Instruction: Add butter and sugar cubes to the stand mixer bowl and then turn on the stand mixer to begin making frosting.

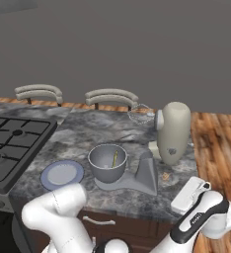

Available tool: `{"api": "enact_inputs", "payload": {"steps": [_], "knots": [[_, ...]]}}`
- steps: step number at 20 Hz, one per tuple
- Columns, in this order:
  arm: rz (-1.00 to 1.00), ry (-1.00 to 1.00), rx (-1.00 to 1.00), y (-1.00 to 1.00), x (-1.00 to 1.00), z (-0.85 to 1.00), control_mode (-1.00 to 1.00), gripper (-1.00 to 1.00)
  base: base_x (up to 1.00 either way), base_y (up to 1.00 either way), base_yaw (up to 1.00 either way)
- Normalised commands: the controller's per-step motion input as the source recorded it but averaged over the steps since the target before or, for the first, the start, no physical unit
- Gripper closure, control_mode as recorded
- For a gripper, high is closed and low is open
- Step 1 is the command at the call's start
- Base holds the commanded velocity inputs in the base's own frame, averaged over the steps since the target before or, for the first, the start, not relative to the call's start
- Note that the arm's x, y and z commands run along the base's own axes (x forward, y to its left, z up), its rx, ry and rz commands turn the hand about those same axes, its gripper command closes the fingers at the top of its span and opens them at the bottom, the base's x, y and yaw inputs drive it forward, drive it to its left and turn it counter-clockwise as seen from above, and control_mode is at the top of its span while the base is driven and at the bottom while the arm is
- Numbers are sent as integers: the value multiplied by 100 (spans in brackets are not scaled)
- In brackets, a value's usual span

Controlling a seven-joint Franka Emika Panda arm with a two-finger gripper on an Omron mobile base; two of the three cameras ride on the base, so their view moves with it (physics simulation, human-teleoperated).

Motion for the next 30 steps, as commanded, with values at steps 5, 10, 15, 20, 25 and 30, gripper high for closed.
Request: {"api": "enact_inputs", "payload": {"steps": [5,10,15,20,25,30], "knots": [[2,3,3,-3,42,-14,-100,-100,0,0,0],[4,5,0,1,31,-12,-100,-100,0,0,0],[6,5,0,3,25,-16,-100,-100,0,0,0],[5,5,0,8,19,-16,-100,-100,0,0,0],[4,4,0,9,11,-22,-100,-100,0,0,0],[4,4,0,27,0,-24,-100,-100,0,0,0]]}}
